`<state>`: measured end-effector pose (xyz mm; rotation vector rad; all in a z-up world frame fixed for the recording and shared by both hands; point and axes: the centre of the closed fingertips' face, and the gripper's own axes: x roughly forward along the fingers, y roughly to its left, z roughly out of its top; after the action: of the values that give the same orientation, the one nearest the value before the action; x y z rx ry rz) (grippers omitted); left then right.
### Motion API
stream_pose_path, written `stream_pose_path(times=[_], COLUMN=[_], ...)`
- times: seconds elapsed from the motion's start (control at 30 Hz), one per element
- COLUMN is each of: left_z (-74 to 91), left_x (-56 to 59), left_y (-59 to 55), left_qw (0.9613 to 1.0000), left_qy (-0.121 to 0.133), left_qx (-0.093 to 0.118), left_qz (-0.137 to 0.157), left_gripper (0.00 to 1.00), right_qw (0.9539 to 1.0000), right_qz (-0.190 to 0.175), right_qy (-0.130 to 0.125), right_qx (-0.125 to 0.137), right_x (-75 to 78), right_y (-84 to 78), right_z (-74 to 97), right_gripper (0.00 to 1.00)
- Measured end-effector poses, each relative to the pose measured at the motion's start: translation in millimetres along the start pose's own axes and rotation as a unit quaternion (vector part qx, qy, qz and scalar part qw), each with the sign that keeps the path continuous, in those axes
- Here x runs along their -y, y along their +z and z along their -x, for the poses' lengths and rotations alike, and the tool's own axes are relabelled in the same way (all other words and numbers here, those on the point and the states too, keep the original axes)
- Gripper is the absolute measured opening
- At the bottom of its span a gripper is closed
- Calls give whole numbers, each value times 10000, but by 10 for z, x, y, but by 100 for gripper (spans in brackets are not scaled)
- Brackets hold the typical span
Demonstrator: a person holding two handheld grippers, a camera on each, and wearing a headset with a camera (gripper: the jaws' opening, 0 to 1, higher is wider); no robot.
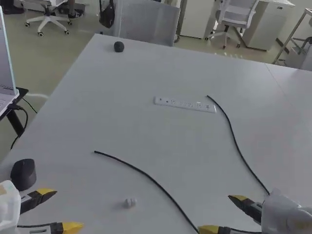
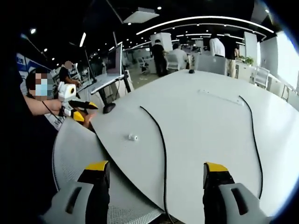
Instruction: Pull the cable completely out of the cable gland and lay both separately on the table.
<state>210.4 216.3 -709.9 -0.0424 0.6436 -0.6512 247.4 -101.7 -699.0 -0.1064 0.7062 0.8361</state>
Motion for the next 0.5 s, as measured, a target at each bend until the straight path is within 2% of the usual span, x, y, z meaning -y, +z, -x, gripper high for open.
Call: stream_pose_path(times=[0.1,0.17,0.23,0.43,0.5], left_z=[-4,-4,-10,-5,-1], left_x=[28,39,35,41,26], left_y=[-21,6,4,-8,0], left_qw=[9999,9999,9999,9998,9999], left_qy=[-39,-59,-68,-87,-62], left_qx=[-92,-38,-94,-160,-125], left_qz=[-56,-116,-68,-111,-70], left_gripper=[78,79,81,84,86], right_qw=[9999,9999,9997,9995,9995], right_qz=[-27,-95,-232,-293,-272], right_qy=[-9,-6,-37,-4,-3], right_qx=[-168,-118,-104,-152,-152], right_x=[-27,-33,-27,-55,-66], right_y=[-129,-120,-114,-149,-157], right_z=[-7,8,15,3,3], right_gripper=[86,87,90,99,99])
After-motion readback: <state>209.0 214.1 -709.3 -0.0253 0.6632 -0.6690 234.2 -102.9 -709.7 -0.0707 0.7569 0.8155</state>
